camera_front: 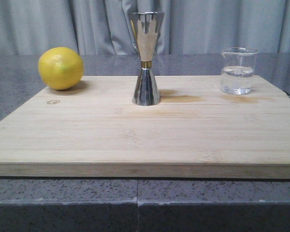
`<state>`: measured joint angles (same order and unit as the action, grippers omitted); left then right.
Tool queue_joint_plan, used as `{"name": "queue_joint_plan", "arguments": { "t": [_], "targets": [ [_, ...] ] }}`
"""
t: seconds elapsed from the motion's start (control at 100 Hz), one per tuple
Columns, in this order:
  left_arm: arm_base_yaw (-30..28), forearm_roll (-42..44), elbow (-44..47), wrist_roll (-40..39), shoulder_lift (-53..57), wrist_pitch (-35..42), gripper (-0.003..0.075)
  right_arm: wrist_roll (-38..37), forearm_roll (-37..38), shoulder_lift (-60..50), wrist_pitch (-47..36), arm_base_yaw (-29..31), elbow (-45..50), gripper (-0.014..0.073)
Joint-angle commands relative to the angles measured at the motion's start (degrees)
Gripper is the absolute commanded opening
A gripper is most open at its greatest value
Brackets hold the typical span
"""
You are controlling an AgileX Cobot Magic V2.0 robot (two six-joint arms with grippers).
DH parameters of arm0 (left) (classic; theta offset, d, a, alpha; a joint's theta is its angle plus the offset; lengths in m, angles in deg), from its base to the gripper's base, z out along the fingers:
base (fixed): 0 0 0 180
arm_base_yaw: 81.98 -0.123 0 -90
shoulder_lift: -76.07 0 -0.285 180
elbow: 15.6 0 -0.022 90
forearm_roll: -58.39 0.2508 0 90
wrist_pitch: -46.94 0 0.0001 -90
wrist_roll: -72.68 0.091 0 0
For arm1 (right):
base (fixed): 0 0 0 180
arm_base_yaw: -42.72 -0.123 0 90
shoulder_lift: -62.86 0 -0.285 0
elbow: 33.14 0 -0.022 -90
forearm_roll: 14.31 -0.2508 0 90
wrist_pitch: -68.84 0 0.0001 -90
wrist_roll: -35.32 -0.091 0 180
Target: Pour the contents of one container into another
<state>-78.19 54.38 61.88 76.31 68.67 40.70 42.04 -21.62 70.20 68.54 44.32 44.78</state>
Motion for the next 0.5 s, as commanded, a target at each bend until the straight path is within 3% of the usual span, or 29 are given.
{"name": "queue_joint_plan", "arguments": {
  "t": [0.0,0.23,0.49],
  "targets": [
    [-0.1,-0.6,1.6,-0.5,1.2,5.4,-0.0019,0.3,0.0,-1.2,-4.9,0.4,0.5,-0.0071],
    [-0.1,-4.9,-1.8,-0.5,1.2,9.9,-0.0019,0.3,-0.9,-1.2,0.0,0.4,-4.2,-0.0071],
    [-0.1,-5.0,-14.8,-0.5,-2.4,0.0,-0.0019,0.3,-0.4,2.4,14.7,0.4,-18.5,-0.0071]
  ]
}}
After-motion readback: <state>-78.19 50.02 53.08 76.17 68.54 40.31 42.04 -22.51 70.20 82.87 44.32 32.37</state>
